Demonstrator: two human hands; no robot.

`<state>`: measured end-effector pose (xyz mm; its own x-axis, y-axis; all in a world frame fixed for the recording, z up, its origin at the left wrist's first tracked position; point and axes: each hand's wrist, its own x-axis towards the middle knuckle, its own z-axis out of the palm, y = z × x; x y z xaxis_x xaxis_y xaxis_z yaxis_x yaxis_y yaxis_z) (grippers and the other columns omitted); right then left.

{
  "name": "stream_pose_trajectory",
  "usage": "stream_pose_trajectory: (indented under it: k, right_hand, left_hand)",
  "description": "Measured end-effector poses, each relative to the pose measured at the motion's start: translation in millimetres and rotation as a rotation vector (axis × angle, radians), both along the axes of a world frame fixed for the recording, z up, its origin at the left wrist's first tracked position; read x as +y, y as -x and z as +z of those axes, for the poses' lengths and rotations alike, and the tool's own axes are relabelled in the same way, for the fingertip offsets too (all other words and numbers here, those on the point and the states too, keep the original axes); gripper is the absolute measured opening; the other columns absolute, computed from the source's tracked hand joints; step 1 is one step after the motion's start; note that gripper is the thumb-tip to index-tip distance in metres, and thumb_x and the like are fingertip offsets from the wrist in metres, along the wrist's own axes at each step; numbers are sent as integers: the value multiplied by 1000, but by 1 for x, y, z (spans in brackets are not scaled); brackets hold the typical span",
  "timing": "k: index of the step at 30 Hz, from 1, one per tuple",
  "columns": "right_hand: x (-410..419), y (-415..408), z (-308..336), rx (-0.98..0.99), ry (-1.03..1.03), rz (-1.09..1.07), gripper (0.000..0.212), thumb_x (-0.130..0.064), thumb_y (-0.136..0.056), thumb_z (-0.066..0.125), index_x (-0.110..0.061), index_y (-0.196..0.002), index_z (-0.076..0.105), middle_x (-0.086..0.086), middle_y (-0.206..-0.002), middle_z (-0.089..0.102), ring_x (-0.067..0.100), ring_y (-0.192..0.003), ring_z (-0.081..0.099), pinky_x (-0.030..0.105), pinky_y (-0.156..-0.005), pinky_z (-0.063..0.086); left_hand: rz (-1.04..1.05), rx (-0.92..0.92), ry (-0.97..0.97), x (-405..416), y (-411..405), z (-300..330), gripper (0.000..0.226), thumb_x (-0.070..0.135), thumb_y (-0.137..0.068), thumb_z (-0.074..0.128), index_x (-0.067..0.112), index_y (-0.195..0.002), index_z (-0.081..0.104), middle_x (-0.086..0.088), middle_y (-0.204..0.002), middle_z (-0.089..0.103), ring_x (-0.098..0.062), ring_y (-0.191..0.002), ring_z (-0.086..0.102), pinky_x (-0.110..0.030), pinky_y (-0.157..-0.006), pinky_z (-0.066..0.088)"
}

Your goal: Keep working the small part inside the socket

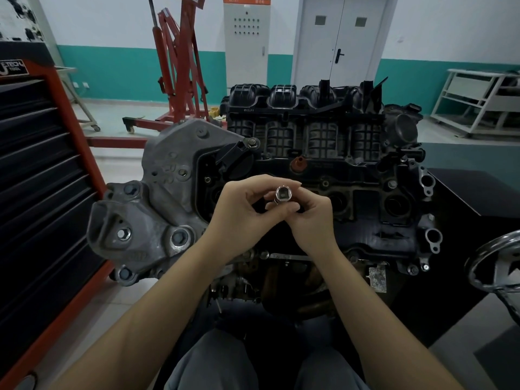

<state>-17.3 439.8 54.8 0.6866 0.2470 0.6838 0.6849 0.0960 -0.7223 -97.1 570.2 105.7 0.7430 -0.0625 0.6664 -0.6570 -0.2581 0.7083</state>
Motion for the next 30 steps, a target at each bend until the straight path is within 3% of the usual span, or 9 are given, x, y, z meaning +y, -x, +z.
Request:
stream_pose_trajectory:
  k: [3,6,10,13,16,20,23,26,30]
  right_hand:
    - [2,1,0,1,-21,-2,15,2,-80,71,1,-95,72,5,-90,73,14,-89,70,25,-81,52]
    - [0,2,2,-45,-11,11,20,-3,-83,70,-4,-103,69,4,-96,72,13,-94,69,22,-84,51]
    - [-1,2,2,-15,0,27,25,-5,-83,67,-11,-108,66,-3,-97,71,8,-95,68,20,-83,50]
    - [1,0,0,43,-35,9,17,1,-80,71,-4,-97,72,3,-90,73,16,-89,70,30,-81,54]
    - [3,0,0,1,-38,-7,16,-3,-80,74,-6,-95,72,-2,-90,74,13,-89,70,22,-79,51]
    - [0,0,1,-52,15,27,22,-8,-84,69,-19,-103,68,-12,-98,70,7,-97,68,20,-84,50]
    - [1,-3,-2,-35,13,5,20,-4,-81,69,-13,-99,70,-8,-93,72,10,-91,69,26,-81,53]
    - [3,-3,-4,31,-46,20,17,1,-78,72,-8,-92,72,2,-87,74,20,-87,71,39,-79,56]
    - [1,-2,0,-35,-24,29,22,0,-80,73,-12,-98,71,-5,-92,73,15,-92,70,28,-82,53]
  left_hand:
    - [113,-33,15,-1,0,-1,20,3,-75,80,14,-92,74,2,-90,75,-14,-90,71,-35,-84,57]
    - [72,-16,50,-1,0,-1,24,1,-79,74,19,-95,73,4,-94,75,-13,-94,71,-33,-87,56]
    - [-66,24,65,1,0,0,28,-5,-82,68,8,-106,70,-5,-100,74,-17,-99,70,-28,-90,53]
    - [20,-17,26,-1,-1,-1,22,-2,-79,75,7,-99,73,-5,-96,74,-17,-96,70,-32,-90,54]
    - [98,-43,36,-3,-1,-1,19,-1,-78,76,12,-92,74,0,-91,75,-14,-91,71,-31,-86,56]
    - [-27,12,33,1,-1,-2,19,-4,-83,68,4,-100,73,-7,-98,75,-19,-99,70,-35,-91,55]
    - [-85,38,10,1,-1,-2,23,-5,-83,68,0,-105,71,-13,-101,73,-22,-102,69,-37,-93,53]
    - [38,-18,-15,-3,-2,-4,20,0,-77,77,6,-96,74,-5,-94,74,-16,-94,70,-28,-89,54]
    - [29,3,19,-3,-3,-3,16,2,-80,73,8,-95,75,-3,-94,75,-16,-95,71,-29,-90,54]
